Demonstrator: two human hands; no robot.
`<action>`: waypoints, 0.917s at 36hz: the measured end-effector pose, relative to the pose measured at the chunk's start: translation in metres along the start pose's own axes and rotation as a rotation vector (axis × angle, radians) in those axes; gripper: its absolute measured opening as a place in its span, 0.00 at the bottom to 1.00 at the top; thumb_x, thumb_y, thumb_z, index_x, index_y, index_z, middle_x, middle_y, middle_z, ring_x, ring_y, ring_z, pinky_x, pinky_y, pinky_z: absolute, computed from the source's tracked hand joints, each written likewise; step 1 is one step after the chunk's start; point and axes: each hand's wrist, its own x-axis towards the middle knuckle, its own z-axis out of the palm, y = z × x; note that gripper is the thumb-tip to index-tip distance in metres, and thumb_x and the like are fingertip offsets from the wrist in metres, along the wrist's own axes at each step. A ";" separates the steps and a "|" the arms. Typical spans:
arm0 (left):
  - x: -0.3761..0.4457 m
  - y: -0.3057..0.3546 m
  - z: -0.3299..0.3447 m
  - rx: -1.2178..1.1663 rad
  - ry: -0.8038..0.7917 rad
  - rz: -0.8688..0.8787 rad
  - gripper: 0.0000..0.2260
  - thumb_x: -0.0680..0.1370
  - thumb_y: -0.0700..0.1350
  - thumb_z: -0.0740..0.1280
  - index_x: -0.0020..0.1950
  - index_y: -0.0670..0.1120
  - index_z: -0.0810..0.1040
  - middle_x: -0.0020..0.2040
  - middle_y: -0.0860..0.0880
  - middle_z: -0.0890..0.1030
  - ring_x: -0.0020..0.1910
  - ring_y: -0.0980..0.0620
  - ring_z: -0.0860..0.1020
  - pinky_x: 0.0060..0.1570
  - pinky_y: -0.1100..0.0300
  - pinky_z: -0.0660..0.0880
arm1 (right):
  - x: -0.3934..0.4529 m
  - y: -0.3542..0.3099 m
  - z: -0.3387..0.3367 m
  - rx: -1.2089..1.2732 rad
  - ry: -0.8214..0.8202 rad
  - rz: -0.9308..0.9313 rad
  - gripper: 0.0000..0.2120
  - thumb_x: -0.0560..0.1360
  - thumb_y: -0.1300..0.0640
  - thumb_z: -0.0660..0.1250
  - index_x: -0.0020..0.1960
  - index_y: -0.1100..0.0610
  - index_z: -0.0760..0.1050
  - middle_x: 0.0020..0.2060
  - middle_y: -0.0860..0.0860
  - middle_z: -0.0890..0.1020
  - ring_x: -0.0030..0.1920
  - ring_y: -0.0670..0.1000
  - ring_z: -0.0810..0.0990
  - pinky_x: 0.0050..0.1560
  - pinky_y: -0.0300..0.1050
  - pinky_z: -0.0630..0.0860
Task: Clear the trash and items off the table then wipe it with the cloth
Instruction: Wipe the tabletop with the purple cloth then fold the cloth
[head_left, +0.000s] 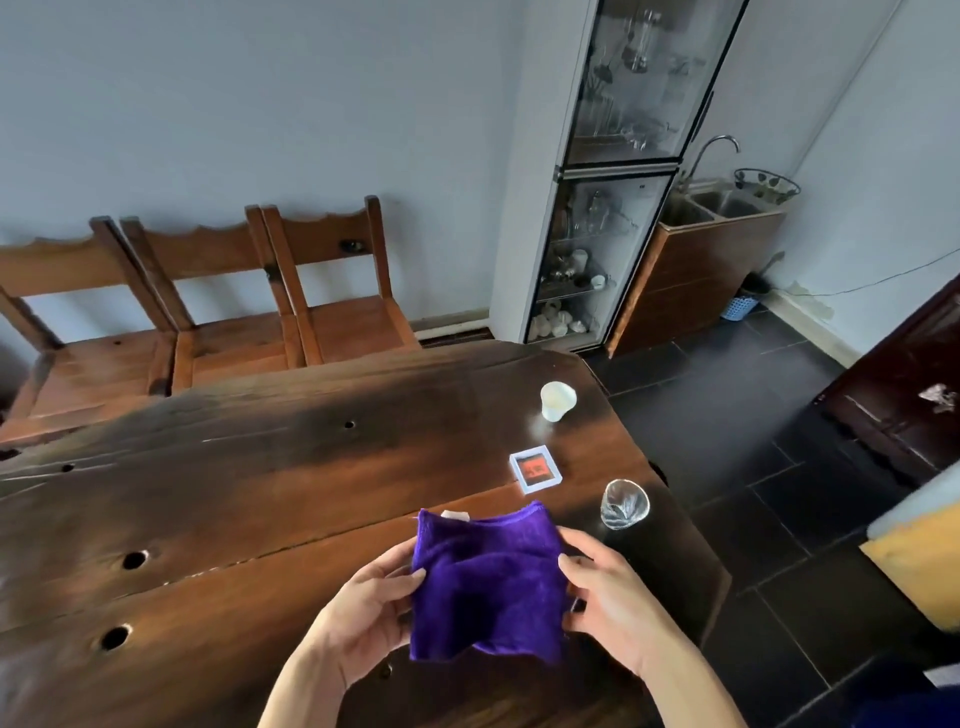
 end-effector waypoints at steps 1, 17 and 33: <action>0.010 0.006 0.000 -0.015 -0.001 -0.001 0.22 0.76 0.29 0.67 0.66 0.45 0.82 0.66 0.34 0.80 0.53 0.37 0.84 0.48 0.43 0.84 | 0.012 -0.008 -0.001 0.015 -0.006 0.009 0.15 0.82 0.62 0.65 0.61 0.44 0.78 0.64 0.53 0.78 0.62 0.58 0.80 0.58 0.63 0.81; 0.168 0.119 -0.007 -0.080 0.061 0.064 0.23 0.77 0.31 0.67 0.69 0.47 0.80 0.67 0.37 0.80 0.55 0.39 0.85 0.49 0.46 0.83 | 0.207 -0.129 -0.003 0.027 -0.096 0.050 0.15 0.82 0.63 0.66 0.63 0.47 0.80 0.61 0.57 0.82 0.57 0.61 0.85 0.50 0.63 0.83; 0.361 0.205 -0.081 -0.181 0.112 0.156 0.28 0.73 0.34 0.75 0.71 0.52 0.78 0.71 0.38 0.78 0.64 0.35 0.80 0.54 0.40 0.81 | 0.446 -0.201 0.026 -0.052 -0.177 0.077 0.18 0.80 0.63 0.67 0.60 0.40 0.80 0.62 0.52 0.81 0.57 0.58 0.85 0.45 0.58 0.84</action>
